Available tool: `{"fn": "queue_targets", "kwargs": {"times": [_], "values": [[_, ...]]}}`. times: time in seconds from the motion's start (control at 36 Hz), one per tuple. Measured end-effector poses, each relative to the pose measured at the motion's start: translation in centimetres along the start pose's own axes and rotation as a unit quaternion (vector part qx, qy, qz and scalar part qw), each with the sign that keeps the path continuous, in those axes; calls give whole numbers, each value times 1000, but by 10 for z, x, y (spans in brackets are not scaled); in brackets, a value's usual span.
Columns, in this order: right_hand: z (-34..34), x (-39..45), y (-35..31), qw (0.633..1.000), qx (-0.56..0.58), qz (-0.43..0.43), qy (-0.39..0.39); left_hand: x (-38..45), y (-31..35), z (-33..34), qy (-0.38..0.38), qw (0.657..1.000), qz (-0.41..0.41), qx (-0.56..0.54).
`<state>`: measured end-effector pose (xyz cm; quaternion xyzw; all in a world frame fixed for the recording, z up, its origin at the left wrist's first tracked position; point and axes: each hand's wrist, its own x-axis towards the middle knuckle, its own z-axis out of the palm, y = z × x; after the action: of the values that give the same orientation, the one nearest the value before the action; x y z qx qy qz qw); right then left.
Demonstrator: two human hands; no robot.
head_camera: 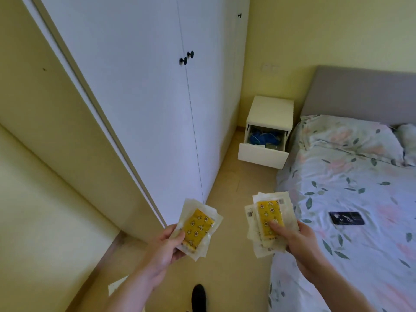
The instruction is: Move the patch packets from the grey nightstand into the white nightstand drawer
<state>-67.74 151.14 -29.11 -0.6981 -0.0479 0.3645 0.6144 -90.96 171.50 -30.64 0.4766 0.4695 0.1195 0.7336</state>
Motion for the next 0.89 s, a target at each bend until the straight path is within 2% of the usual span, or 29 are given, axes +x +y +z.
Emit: {"fn": "queue_targets", "kwargs": {"times": [0.22, 0.47, 0.58, 0.72, 0.89], "values": [[11, 80, -44, 995, 49, -4, 84, 121, 86, 49, -86, 996, -12, 33], [-34, 177, -77, 977, 103, 19, 186, 249, 154, 142, -147, 986, -39, 75], [-61, 240, -97, 973, 110, 26, 201, 314, 178, 190, -142, 987, -45, 63], [-90, 324, -136, 973, 108, 39, 202, 384, 211, 245, -101, 992, -60, 51], [-123, 425, -185, 979, 96, 53, 170, 457, 245, 290, -50, 996, -69, 21]]}}
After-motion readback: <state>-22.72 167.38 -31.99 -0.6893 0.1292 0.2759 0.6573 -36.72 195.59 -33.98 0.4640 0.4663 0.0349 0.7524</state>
